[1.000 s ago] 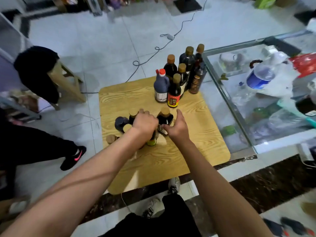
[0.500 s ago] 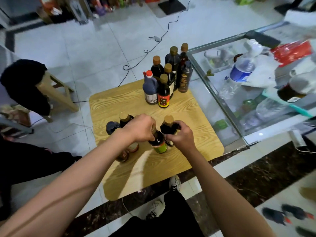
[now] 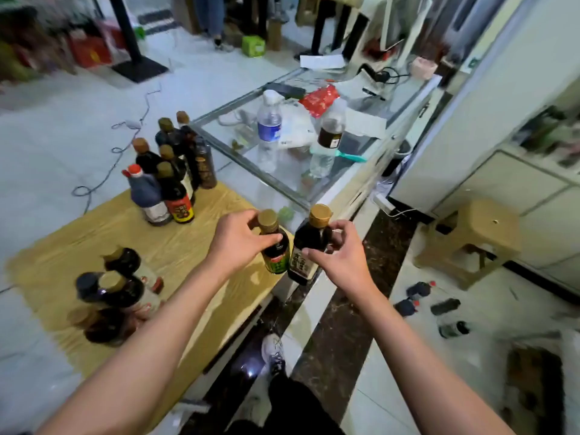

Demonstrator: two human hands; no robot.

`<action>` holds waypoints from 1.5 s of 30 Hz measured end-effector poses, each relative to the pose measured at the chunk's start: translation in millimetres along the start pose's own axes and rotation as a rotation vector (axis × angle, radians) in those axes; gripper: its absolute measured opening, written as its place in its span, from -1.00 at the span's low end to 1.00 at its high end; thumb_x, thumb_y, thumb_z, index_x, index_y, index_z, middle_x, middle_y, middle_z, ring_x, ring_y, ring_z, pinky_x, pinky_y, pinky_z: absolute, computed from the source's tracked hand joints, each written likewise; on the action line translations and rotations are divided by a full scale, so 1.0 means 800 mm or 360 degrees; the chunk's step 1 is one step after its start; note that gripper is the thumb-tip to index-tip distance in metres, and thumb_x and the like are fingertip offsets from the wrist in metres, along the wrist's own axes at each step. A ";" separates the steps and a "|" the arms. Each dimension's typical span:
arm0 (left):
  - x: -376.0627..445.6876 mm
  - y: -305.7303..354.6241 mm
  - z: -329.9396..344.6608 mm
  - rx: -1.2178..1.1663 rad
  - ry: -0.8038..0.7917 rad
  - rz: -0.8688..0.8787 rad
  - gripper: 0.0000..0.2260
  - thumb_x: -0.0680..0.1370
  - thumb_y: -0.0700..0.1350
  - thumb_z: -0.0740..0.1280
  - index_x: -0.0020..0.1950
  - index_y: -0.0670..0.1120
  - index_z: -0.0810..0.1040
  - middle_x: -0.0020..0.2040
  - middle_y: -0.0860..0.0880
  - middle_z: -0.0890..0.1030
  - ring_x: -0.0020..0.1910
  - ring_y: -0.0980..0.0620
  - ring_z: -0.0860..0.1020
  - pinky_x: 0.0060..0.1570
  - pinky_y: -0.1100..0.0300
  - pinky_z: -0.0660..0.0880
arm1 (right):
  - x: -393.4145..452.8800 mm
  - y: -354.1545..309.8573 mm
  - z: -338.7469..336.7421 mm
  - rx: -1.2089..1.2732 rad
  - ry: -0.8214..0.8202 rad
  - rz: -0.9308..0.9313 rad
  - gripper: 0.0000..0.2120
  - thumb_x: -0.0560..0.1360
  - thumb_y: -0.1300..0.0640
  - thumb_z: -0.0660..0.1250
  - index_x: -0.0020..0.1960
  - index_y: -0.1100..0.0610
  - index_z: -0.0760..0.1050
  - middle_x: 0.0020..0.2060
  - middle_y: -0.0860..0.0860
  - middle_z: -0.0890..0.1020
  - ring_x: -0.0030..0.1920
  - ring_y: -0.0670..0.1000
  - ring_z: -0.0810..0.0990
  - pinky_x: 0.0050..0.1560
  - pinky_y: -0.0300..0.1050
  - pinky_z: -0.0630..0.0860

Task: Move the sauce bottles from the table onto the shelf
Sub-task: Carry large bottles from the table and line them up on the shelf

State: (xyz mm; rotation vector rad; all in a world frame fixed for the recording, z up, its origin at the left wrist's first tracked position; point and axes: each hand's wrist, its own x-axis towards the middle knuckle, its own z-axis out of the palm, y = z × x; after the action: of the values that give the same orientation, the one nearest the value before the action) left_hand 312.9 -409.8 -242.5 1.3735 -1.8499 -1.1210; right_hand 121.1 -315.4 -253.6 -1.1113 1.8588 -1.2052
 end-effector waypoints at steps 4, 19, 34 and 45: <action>-0.017 0.061 0.055 -0.0175 -0.0146 0.0182 -0.74 0.30 -0.04 0.60 -0.08 0.12 0.63 -0.11 0.15 0.69 -0.08 0.17 0.64 0.05 0.10 0.59 | -0.042 -0.002 -0.076 0.0061 0.0214 0.0000 -0.44 0.29 0.21 0.64 0.15 0.07 0.40 -0.03 -0.06 0.66 -0.04 -0.19 0.64 0.00 -0.26 0.52; -0.136 0.359 0.289 -0.0552 -0.0381 0.0689 -0.77 0.38 -0.10 0.55 0.01 -0.04 0.66 -0.12 0.10 0.70 -0.12 0.20 0.66 -0.08 0.34 0.56 | -0.192 0.025 -0.425 0.0405 0.0757 -0.0157 -0.51 0.32 0.30 0.61 0.15 0.05 0.51 -0.02 -0.02 0.74 0.00 -0.05 0.72 -0.10 -0.27 0.59; -0.274 0.597 0.577 -0.0725 -0.0698 0.1076 -0.78 0.38 -0.08 0.55 -0.01 0.08 0.66 -0.12 0.15 0.69 -0.12 0.21 0.66 -0.08 0.32 0.57 | -0.335 0.079 -0.745 0.0559 0.1225 -0.0461 -0.56 0.42 0.34 0.51 0.26 0.14 0.53 0.03 0.08 0.73 -0.02 0.11 0.73 -0.05 -0.05 0.64; -0.289 0.730 0.756 -0.0982 -0.1063 0.1177 -0.82 0.39 -0.09 0.54 -0.03 0.04 0.67 -0.15 0.13 0.69 -0.16 0.20 0.66 -0.15 0.33 0.56 | -0.363 0.109 -0.893 0.0481 0.1704 -0.0413 -0.52 0.43 0.34 0.51 0.31 0.16 0.52 -0.04 0.01 0.75 -0.08 0.06 0.74 -0.12 -0.10 0.66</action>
State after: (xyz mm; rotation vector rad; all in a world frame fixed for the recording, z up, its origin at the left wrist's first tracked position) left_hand -390.8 53.4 -17.4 -0.0760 -1.9061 -1.6145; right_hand -389.2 233.5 -52.5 -0.5447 2.1339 -2.4630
